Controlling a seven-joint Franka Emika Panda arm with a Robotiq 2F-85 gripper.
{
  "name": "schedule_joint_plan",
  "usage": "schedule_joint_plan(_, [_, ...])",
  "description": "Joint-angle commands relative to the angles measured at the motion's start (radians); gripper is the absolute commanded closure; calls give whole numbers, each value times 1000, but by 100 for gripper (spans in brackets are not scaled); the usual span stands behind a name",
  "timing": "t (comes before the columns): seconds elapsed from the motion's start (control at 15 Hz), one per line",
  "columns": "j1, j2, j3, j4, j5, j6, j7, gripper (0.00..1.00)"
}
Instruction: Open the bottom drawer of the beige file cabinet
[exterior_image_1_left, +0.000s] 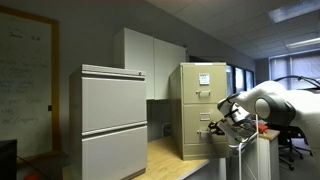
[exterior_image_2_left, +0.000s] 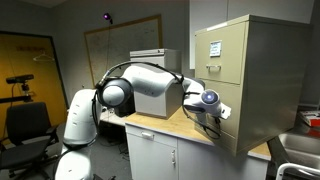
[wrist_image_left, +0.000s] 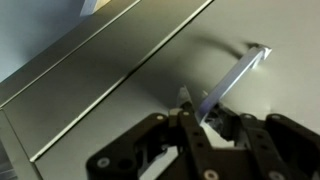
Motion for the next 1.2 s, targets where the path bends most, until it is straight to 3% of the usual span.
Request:
schedule_joint_plan(0.0, [-22,-130,-37,-202,13,-163,-131,95])
schedule_joint_plan(0.2, [-27,-148,-42,-240,68,-198,-179,95])
schedule_joint_plan(0.53, [-17,-219,-117,-355,101,-396,-270,95])
schedule_joint_plan(1.13, [-24,-382,-270,-590,-59,-742,-336,95])
